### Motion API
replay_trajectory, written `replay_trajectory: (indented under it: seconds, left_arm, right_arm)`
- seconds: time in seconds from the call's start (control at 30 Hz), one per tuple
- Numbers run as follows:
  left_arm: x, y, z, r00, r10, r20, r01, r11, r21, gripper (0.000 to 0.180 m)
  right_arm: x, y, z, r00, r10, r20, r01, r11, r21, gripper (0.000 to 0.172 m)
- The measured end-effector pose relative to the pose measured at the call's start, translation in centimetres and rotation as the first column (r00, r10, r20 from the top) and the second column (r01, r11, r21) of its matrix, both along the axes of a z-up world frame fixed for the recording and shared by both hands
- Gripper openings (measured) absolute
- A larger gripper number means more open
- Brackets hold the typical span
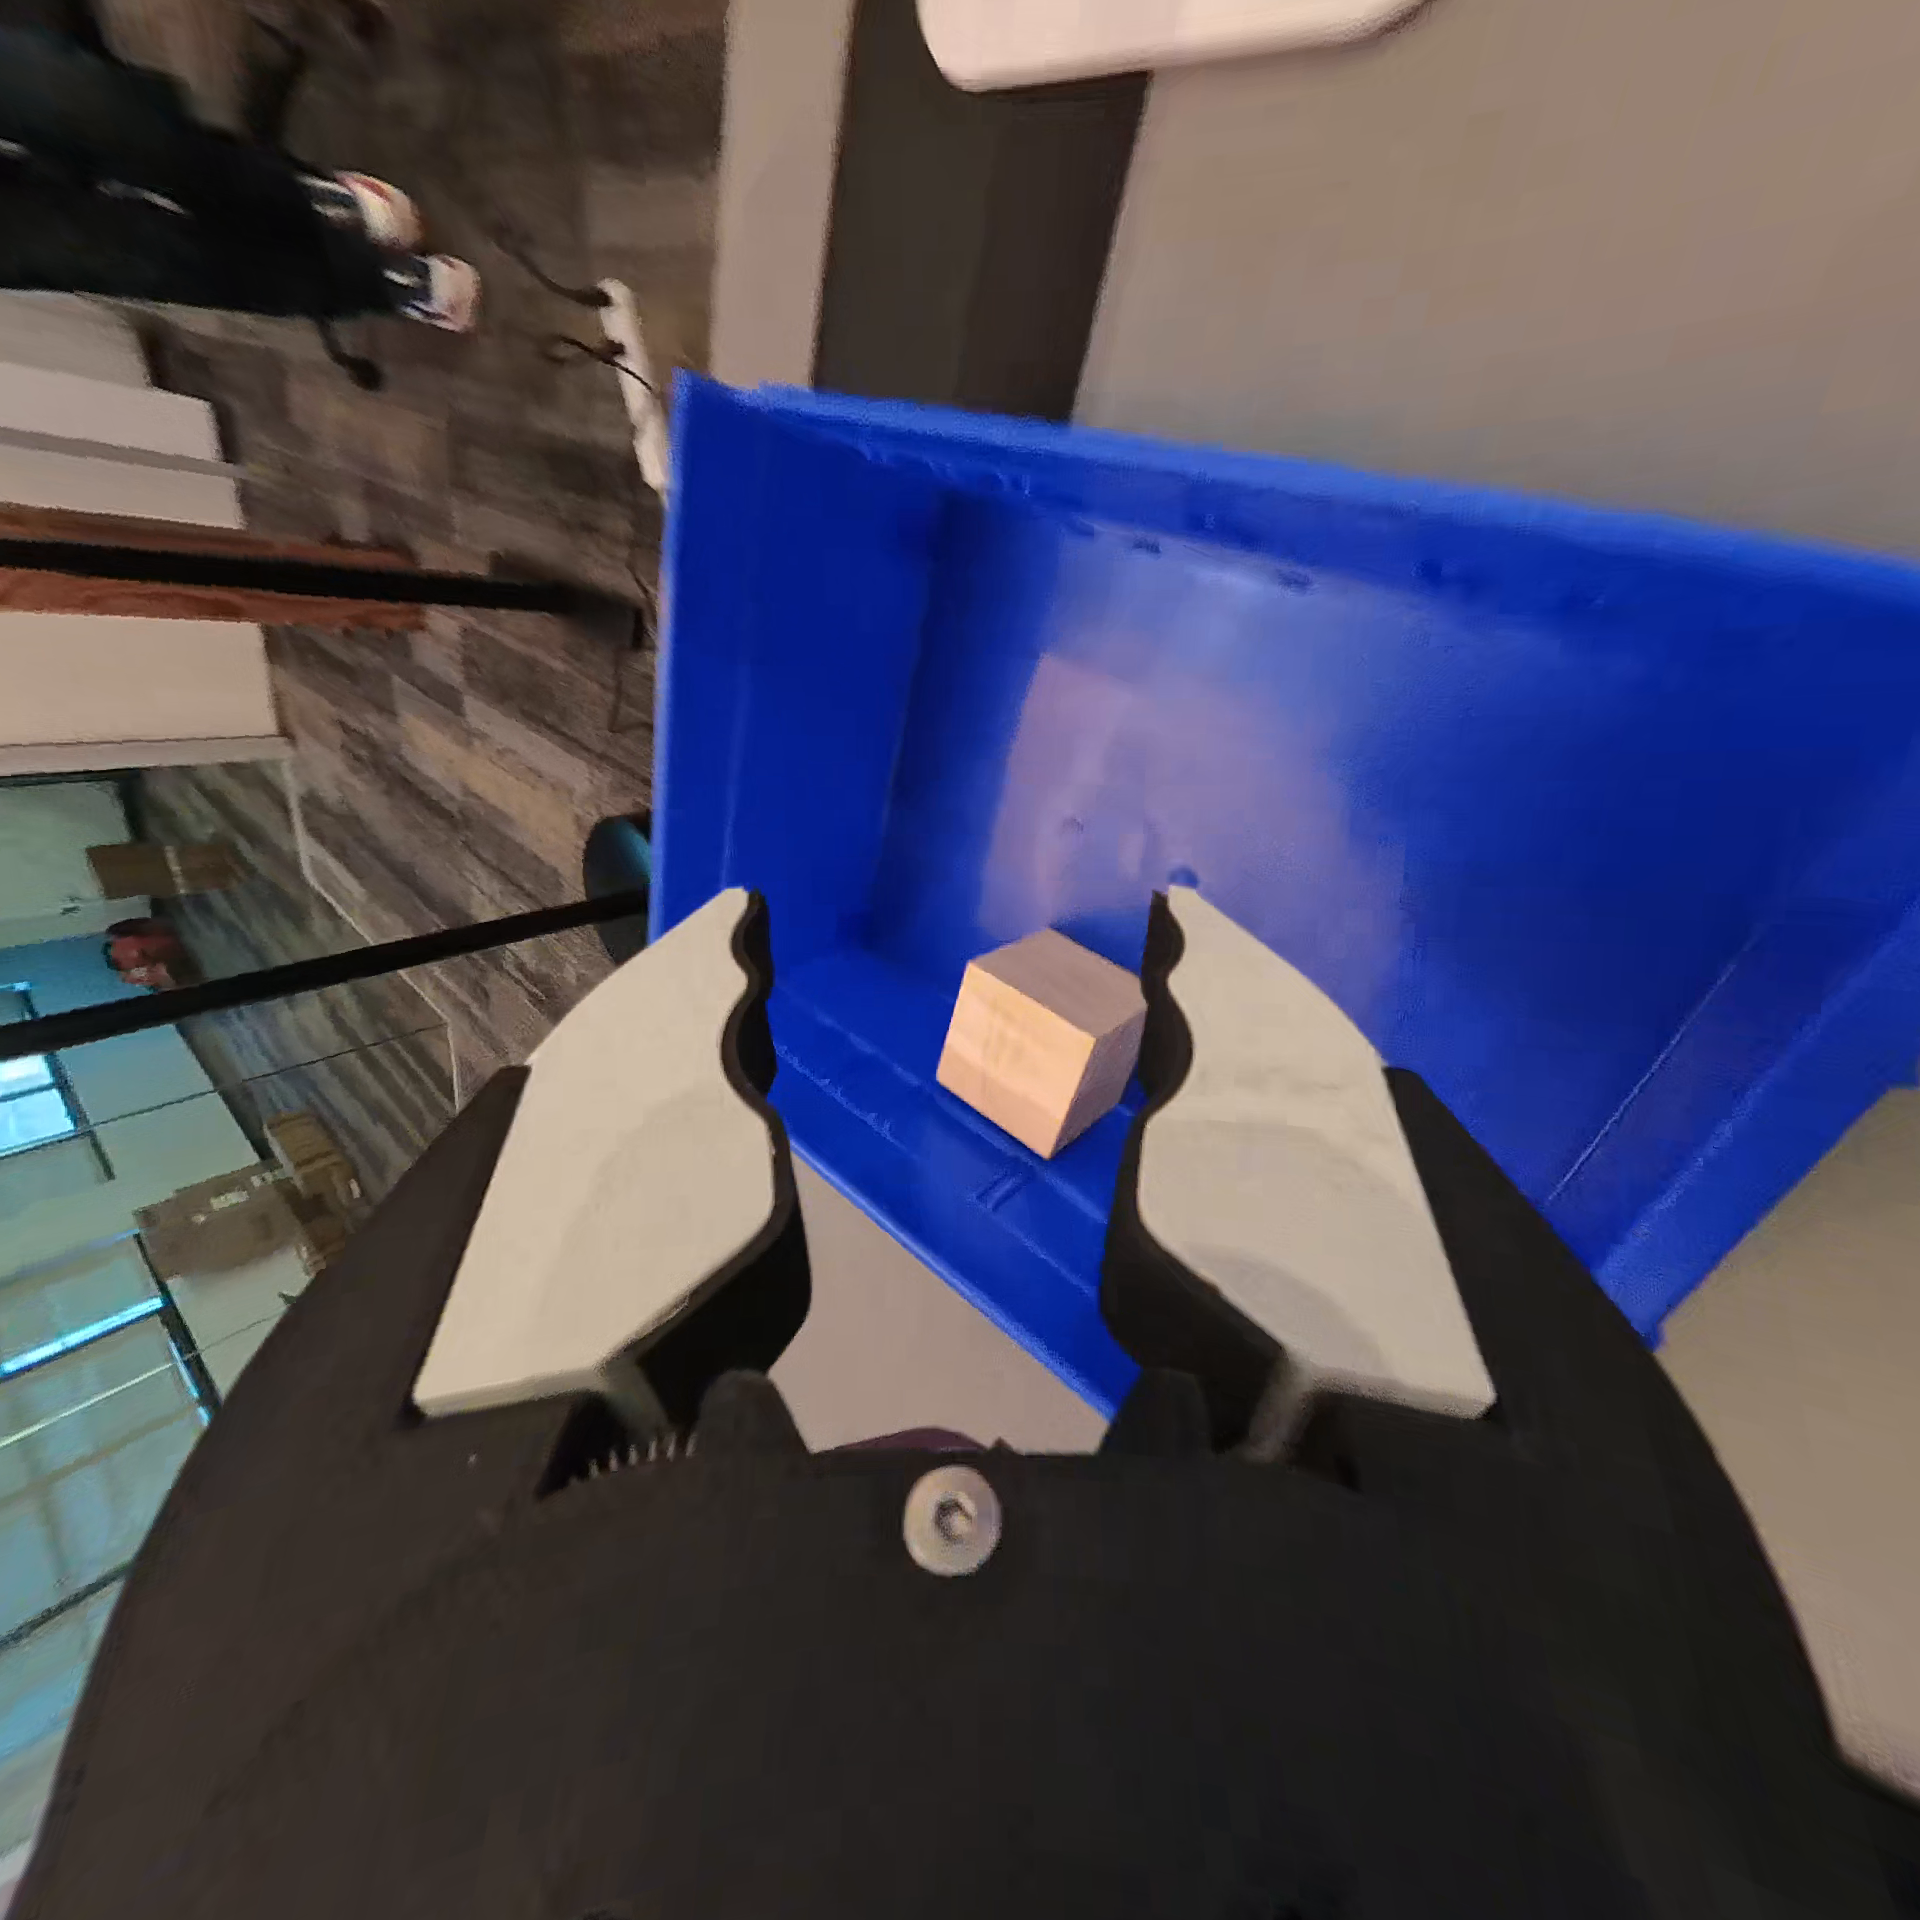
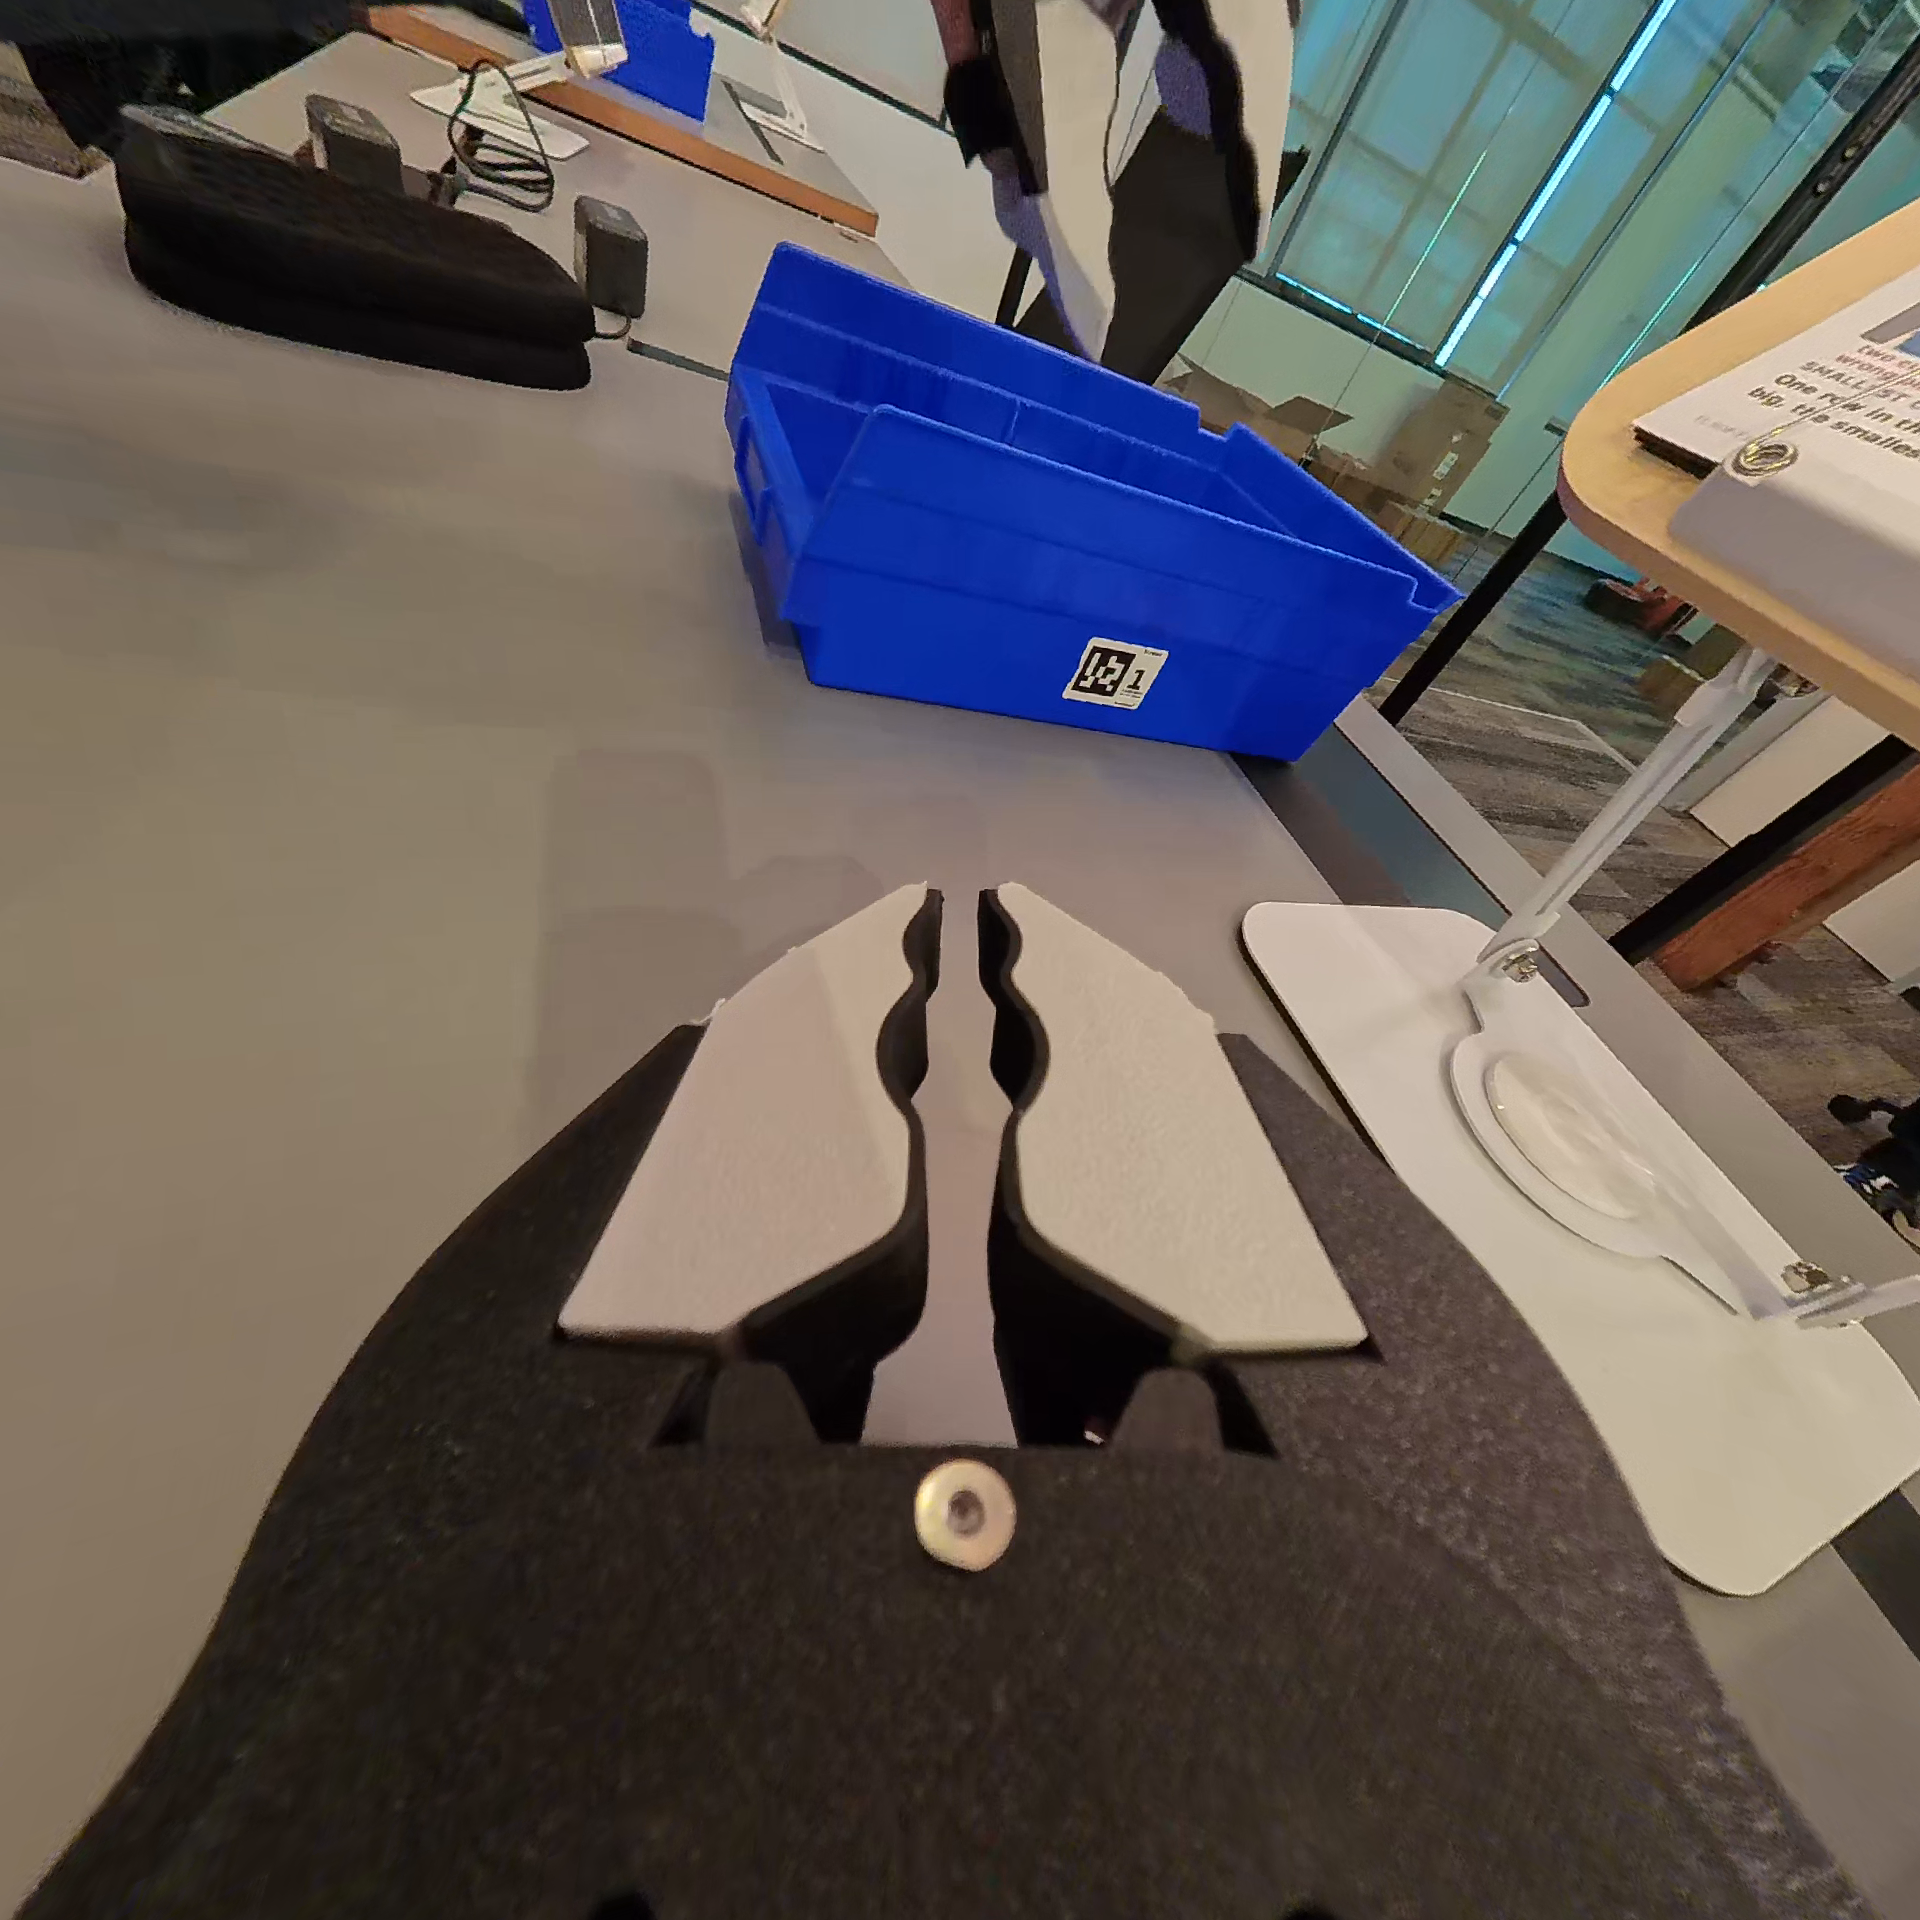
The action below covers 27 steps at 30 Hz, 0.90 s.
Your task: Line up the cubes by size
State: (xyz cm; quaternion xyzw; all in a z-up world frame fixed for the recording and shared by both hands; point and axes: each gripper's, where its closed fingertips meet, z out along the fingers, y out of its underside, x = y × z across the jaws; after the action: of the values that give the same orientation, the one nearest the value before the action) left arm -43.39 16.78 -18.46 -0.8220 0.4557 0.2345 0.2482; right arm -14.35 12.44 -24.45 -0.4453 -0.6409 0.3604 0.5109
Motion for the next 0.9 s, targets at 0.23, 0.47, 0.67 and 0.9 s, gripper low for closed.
replay_trajectory:
  seconds: [0.23,0.47,0.67,0.9]
  left_arm:
    - [-5.8,0.0,-6.1,0.984,-0.040,-0.173,-0.024,0.937,-0.348,0.074]
    - [-9.4,-0.7,-9.9,0.961,-0.054,-0.271,-0.103,0.840,-0.533,0.087]
    - [-9.9,-1.1,-11.5,0.968,-0.005,-0.252,-0.149,0.797,-0.586,0.064]
    - [-9.4,-0.6,-10.4,0.978,0.011,-0.208,-0.120,0.845,-0.521,0.062]
  right_arm:
    - [0.0,-0.2,-0.1,1.000,0.010,0.006,-0.010,1.000,0.005,0.006]
    - [0.0,-0.2,-0.1,1.000,0.017,0.008,-0.017,1.000,0.004,0.006]
    - [0.0,-0.3,-0.1,1.000,0.021,0.009,-0.021,1.000,0.005,0.006]
    - [0.0,-0.3,-0.1,1.000,0.023,0.009,-0.023,1.000,0.005,0.007]
